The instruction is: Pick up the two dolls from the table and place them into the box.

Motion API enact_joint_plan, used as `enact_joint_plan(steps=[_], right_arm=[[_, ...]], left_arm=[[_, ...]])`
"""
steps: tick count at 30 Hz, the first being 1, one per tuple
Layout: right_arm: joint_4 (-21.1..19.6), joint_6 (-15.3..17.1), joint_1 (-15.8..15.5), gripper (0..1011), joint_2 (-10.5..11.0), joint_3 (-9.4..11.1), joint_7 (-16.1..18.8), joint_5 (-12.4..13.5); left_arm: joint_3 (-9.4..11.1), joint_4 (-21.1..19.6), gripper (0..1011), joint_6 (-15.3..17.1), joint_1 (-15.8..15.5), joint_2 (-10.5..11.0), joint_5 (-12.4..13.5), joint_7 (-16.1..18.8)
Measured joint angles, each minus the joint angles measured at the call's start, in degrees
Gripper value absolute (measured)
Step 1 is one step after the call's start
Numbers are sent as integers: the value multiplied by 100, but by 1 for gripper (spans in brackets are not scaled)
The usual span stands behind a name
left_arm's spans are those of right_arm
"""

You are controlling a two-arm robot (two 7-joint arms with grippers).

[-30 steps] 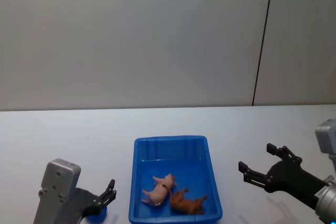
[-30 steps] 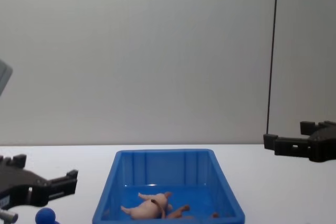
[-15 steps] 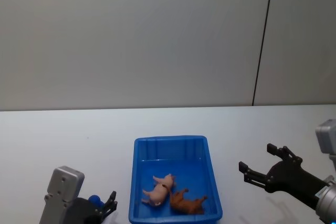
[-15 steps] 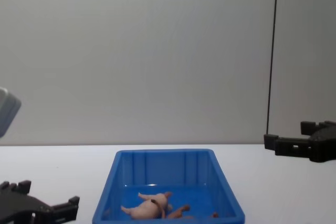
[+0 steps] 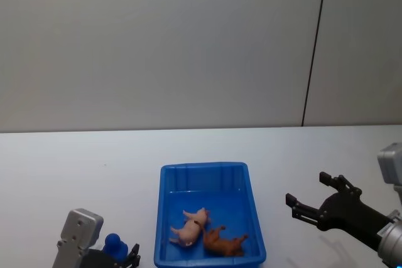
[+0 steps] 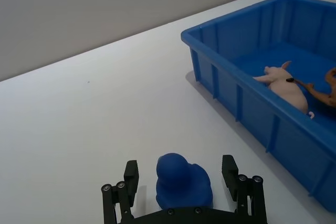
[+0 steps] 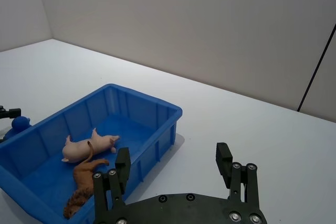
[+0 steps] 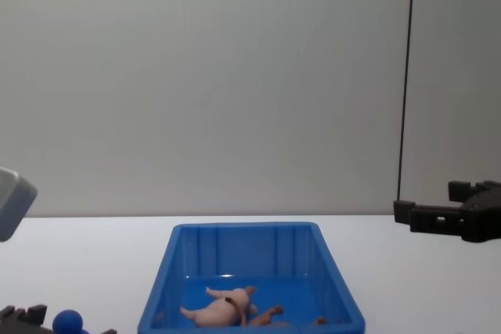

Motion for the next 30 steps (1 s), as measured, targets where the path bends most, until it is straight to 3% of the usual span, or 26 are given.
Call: enact_joint_plan(steps=[3,11,18,30], right_arm=[[0,0,0,1001,0,0,0,0],[0,0,0,1001,0,0,0,0],[1,0,0,1001,0,0,0,0],[1,0,0,1001,0,0,0,0]], left_arm=[[-11,43,984,31,4,-5,-5,-20],[-34,123,813,85,8,-24,-25,-30],[-77,119,575,67,-7,-32,-7,-36],[-171,-170,476,-130,-133,-29,238,-130]])
